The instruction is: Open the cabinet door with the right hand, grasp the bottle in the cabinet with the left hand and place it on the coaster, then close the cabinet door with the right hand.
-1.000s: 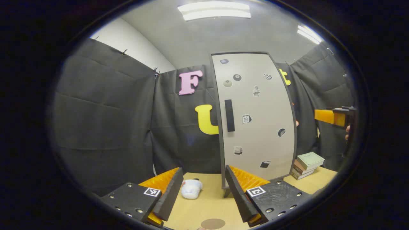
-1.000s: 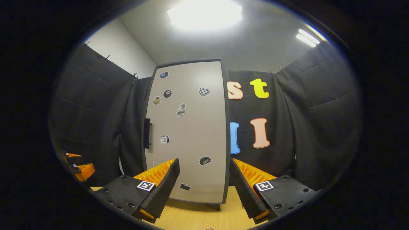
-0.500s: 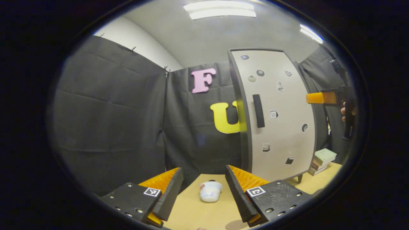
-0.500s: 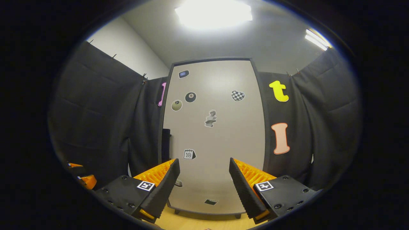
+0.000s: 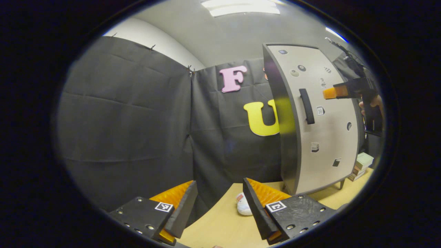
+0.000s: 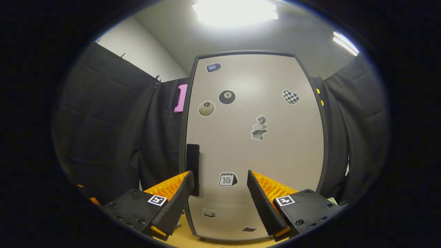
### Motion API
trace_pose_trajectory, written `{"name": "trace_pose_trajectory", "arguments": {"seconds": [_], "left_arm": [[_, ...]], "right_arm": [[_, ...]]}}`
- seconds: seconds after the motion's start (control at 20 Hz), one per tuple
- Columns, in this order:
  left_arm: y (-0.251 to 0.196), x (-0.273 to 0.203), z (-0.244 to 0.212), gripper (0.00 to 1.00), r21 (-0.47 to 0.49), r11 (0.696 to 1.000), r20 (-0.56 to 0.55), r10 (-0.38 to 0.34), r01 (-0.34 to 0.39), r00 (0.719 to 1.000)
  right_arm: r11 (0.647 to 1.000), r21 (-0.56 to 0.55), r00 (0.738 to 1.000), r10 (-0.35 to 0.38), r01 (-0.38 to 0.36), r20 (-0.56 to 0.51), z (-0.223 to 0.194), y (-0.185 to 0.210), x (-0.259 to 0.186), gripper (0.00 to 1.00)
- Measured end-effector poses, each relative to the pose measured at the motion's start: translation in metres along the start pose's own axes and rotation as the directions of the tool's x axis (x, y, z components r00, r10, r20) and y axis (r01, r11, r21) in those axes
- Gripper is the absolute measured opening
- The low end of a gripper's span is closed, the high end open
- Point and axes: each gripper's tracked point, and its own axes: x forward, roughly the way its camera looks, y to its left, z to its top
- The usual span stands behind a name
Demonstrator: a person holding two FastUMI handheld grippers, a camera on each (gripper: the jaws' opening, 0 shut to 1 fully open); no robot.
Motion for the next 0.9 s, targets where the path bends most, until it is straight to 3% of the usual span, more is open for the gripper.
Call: {"name": "trace_pose_trajectory", "arguments": {"seconds": [0.6,0.75,0.85,0.9], "left_arm": [[0.059,0.027,-0.037,0.82,-0.010,0.998,-0.049,0.069,-0.070,0.996],[0.066,0.028,-0.042,0.80,-0.014,0.997,-0.058,0.081,-0.082,0.995],[0.068,0.026,-0.045,0.80,-0.022,0.996,-0.064,0.083,-0.085,0.994],[0.068,0.025,-0.046,0.82,-0.024,0.996,-0.065,0.083,-0.085,0.994]], "right_arm": [[1.000,-0.015,0.998,0.003,-0.004,-0.064,-0.020,0.047,0.060,0.98],[1.000,-0.017,0.995,-0.005,0.003,-0.101,-0.030,0.052,0.070,0.93],[1.000,-0.003,0.992,0.002,-0.002,-0.123,-0.037,0.056,0.076,0.84],[1.000,0.007,0.990,0.009,-0.008,-0.139,-0.039,0.059,0.077,0.87]]}}
